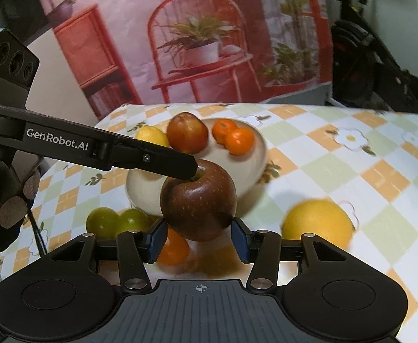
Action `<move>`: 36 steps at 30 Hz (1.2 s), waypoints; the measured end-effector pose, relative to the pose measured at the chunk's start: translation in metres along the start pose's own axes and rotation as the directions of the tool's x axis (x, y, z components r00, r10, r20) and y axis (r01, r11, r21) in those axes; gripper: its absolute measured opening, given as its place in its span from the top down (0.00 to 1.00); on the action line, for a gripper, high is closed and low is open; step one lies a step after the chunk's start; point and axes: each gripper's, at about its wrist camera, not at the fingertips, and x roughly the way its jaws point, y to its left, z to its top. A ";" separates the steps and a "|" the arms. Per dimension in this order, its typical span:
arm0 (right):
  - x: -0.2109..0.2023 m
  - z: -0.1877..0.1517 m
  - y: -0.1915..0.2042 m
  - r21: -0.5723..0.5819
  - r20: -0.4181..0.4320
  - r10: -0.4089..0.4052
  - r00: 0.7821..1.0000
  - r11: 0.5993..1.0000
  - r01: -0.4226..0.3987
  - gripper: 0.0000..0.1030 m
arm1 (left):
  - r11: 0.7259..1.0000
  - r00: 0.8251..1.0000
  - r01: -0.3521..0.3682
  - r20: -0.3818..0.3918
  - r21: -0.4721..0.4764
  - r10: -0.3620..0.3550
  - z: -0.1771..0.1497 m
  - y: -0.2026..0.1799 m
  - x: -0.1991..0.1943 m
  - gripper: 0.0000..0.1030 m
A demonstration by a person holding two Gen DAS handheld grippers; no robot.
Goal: Organize fruits
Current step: 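Lift the red apple with the left gripper and carry it over the plate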
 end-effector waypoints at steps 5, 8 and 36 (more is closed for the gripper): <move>0.007 0.011 0.009 -0.034 -0.006 0.009 1.000 0.999 -0.010 0.56 | 1.000 1.000 -0.015 0.023 -0.025 0.016 0.002 0.008 -0.008 0.73; 0.012 0.016 0.013 -0.053 -0.006 0.013 1.000 0.998 -0.013 0.56 | 0.999 0.999 -0.034 0.035 -0.026 0.035 0.004 0.010 -0.010 0.73; 0.069 0.056 0.002 -0.116 -0.026 0.003 1.000 0.993 -0.006 0.55 | 0.992 0.994 -0.101 0.028 -0.077 0.103 0.034 0.051 0.027 0.70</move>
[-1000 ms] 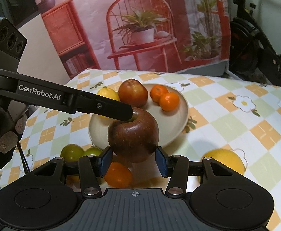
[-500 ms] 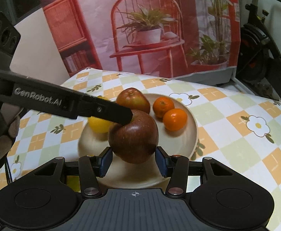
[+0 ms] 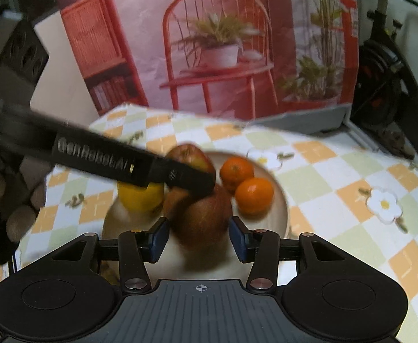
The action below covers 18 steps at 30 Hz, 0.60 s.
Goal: Organize fruits
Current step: 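Lift the red apple with the left gripper and carry it over the plate, then lower the red apple onto the plate and open the left gripper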
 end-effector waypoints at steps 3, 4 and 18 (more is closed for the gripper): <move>0.009 -0.006 -0.002 0.018 -0.027 -0.004 1.000 1.000 0.004 0.54 | 1.000 1.000 0.005 -0.002 0.000 -0.005 0.000 -0.001 0.003 0.69; 0.012 -0.008 -0.004 0.034 -0.033 0.000 0.999 0.999 0.001 0.55 | 1.000 1.000 0.005 -0.001 0.000 -0.005 0.000 -0.001 0.003 0.69; 0.022 0.003 -0.008 0.041 0.009 -0.017 1.000 0.999 0.017 0.65 | 0.999 0.999 -0.024 0.031 -0.048 0.025 0.004 0.007 -0.008 0.70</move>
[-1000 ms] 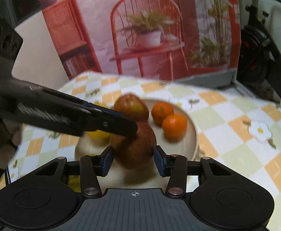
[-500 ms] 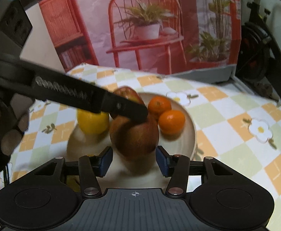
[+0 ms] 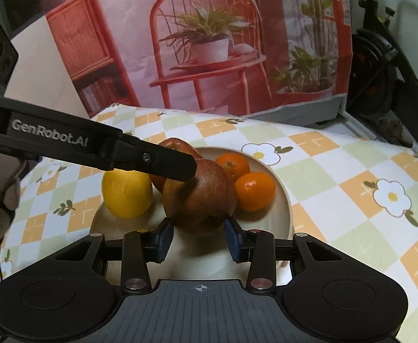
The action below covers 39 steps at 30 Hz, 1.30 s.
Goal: Organize fruits
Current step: 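Lower the red apple onto the plate and open the left gripper, then move both tools toward the second yellow lemon beside the plate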
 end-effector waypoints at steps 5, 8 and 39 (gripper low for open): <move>0.000 -0.003 0.001 0.015 0.002 -0.015 1.000 1.000 0.015 0.63 | 1.000 1.000 -0.017 0.002 0.009 0.017 -0.002 -0.002 -0.002 0.70; -0.003 -0.004 0.001 0.020 0.002 -0.019 1.000 1.000 0.019 0.62 | 0.999 0.999 -0.037 0.011 0.013 0.037 -0.003 -0.003 -0.007 0.70; -0.126 -0.084 -0.054 0.102 0.213 -0.222 0.952 0.974 0.204 0.40 | 0.997 0.998 -0.035 0.059 0.074 0.030 -0.026 -0.069 -0.015 0.69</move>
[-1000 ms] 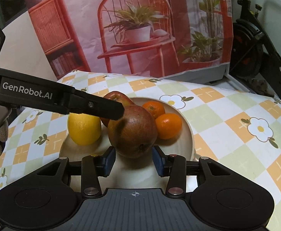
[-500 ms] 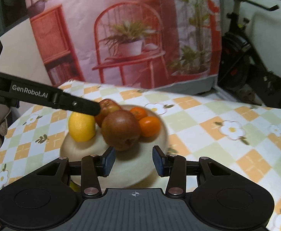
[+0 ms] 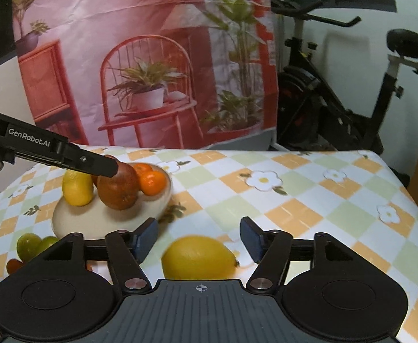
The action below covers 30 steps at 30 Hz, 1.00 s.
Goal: Organize fruits
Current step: 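Move both tools toward the second yellow lemon beside the plate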
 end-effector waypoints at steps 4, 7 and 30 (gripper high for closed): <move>0.001 -0.008 -0.005 0.029 -0.024 0.008 1.000 1.000 -0.007 0.39 | 1.000 1.000 0.020 -0.020 0.024 -0.019 -0.001 -0.012 0.008 0.69; 0.005 -0.016 -0.009 0.064 -0.052 0.020 0.998 0.998 -0.017 0.39 | 0.999 0.999 0.036 -0.038 0.040 -0.034 -0.003 -0.020 0.014 0.69; 0.020 -0.027 -0.005 0.111 -0.105 0.057 0.993 0.993 -0.045 0.39 | 0.983 0.967 0.165 -0.211 0.082 -0.144 -0.012 -0.056 0.061 0.67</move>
